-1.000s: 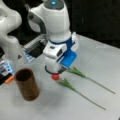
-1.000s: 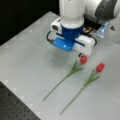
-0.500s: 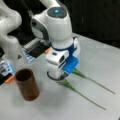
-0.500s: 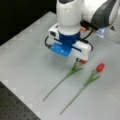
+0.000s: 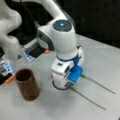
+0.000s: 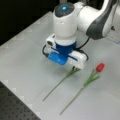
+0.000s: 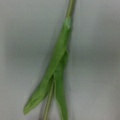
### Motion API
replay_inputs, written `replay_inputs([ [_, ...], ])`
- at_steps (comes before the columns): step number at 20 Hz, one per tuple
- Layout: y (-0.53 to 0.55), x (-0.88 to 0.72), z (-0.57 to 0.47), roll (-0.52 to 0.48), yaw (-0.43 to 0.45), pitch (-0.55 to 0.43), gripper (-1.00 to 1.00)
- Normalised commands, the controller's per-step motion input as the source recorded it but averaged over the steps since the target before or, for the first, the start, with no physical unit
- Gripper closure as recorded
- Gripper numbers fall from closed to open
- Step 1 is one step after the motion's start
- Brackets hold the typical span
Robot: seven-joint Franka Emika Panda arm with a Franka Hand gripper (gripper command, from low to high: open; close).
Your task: Flower insertion into a vase
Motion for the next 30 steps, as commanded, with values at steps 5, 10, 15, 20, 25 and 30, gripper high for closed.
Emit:
replay_inputs([
  [5,-0.13,0.22,-0.14,0.083,-0.022,0.04,-1.0],
  [10,-0.11,0.18,-0.19,0.012,-0.017,0.026,-1.0],
  [15,-0.04,0.18,-0.17,0.021,-0.019,0.037,-1.0],
  [20,0.04,0.21,-0.08,0.024,-0.026,0.034,-1.0],
  [25,0.06,0.21,-0.02,0.016,-0.042,0.037,-1.0],
  [30,0.03,0.22,-0.01,0.021,-0.055,0.039,-1.0],
])
